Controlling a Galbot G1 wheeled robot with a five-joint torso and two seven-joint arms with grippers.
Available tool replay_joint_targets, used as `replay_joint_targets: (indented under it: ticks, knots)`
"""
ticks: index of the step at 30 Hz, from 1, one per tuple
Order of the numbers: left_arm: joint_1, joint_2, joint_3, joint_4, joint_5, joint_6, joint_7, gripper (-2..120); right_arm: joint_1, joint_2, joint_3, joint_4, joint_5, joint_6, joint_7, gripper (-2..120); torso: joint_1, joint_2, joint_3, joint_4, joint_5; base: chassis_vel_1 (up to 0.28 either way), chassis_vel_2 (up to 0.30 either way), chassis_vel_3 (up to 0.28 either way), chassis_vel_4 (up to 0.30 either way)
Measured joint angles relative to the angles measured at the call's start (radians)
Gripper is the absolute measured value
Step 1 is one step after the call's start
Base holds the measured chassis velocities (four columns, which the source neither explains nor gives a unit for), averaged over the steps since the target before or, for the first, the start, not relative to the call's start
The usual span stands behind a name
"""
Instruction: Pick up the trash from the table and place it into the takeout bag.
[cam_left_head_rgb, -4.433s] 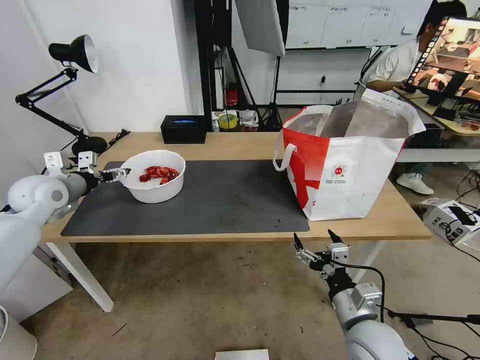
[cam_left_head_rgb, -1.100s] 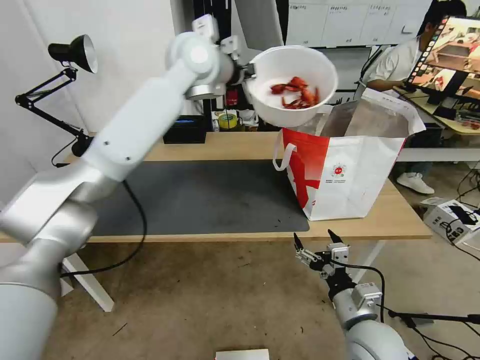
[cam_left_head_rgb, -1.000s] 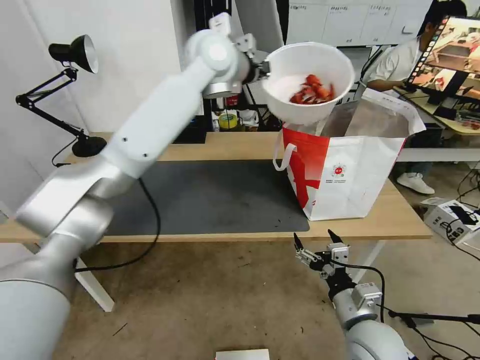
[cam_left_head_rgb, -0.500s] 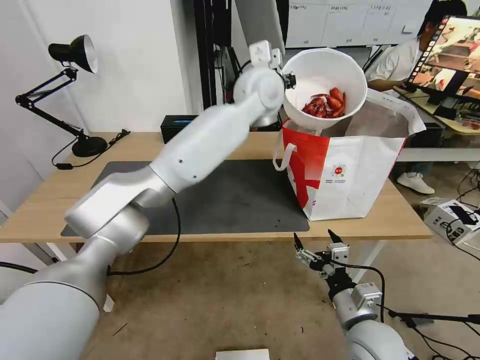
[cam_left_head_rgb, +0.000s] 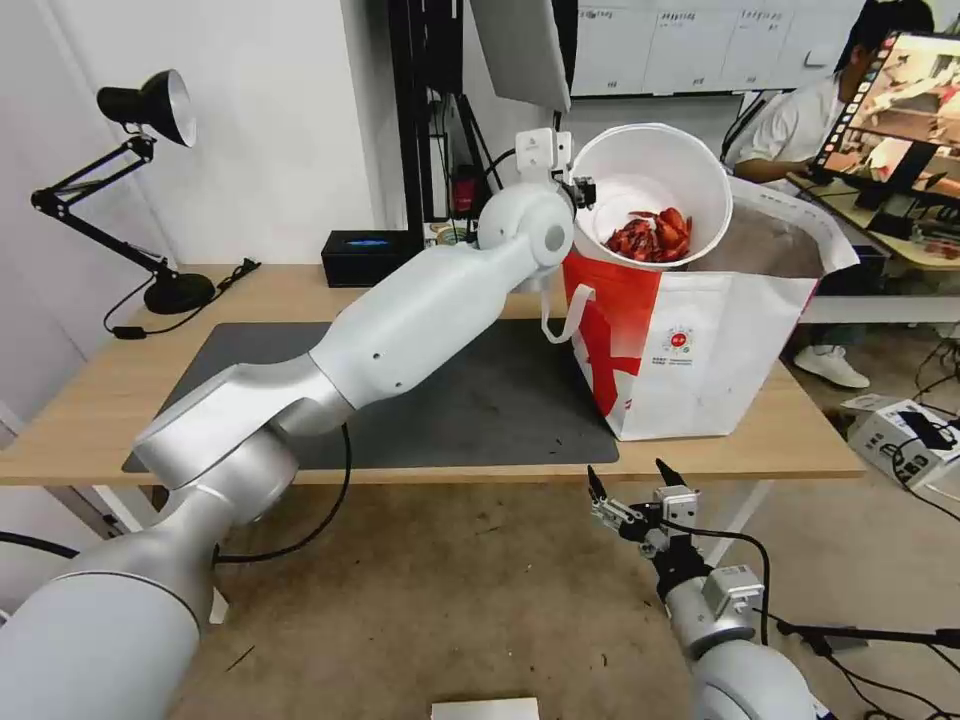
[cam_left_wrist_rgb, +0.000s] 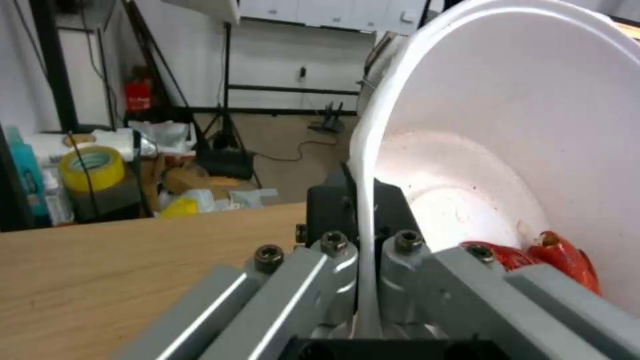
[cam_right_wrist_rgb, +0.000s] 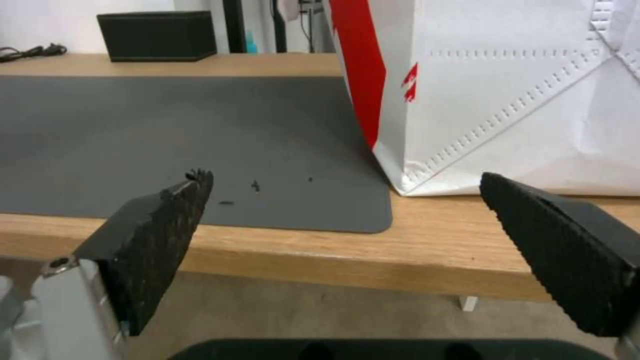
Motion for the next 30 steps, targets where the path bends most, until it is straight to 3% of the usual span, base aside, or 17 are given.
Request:
replay_joint_targets:
  ticks: [19,30]
  knots:
    - [0.008,0.115,0.056,-0.126,0.028,0.0,0.193,0,0.0,0.0,0.0,0.0,0.0,0.0,0.0,100,0.0,0.0,0.0,0.0,-0.0001,0.0,0.0,0.0,0.0]
    - [0.014,0.137,0.065,-0.145,0.012,0.003,0.199,0,0.0,0.0,0.0,0.0,0.0,0.0,0.0,100,0.0,0.0,0.0,-0.0002,-0.0001,0.0,0.0,0.0,0.0]
